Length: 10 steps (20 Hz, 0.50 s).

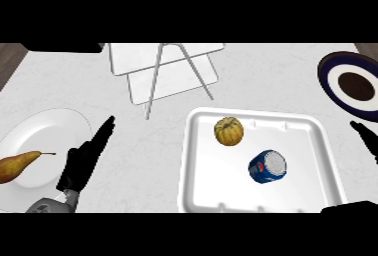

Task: Pick the can from the tray and place it in the tiered shelf

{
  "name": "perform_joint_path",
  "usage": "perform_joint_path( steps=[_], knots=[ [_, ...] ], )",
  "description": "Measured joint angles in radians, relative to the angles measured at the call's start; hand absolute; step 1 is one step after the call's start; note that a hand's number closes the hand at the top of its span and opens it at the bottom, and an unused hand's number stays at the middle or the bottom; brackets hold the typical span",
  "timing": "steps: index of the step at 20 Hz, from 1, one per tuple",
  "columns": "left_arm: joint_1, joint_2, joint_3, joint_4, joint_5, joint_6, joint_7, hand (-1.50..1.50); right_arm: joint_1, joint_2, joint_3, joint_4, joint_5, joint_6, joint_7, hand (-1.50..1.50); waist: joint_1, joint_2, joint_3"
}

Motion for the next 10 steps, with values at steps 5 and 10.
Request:
perform_joint_path(
  steps=[5,10],
  knots=[
    [-0.013,-0.012,-0.003,0.013,-0.005,-0.014,-0.002,0.00,-0.162,0.006,0.124,0.033,0.076,0.064,0.129,-1.50,0.015,0.001,0.002],
    [-0.011,-0.024,-0.003,0.012,-0.016,-0.007,-0.002,0.00,-0.292,0.119,0.239,0.149,0.105,0.086,0.186,-1.50,0.016,0.000,0.004]
  ],
)
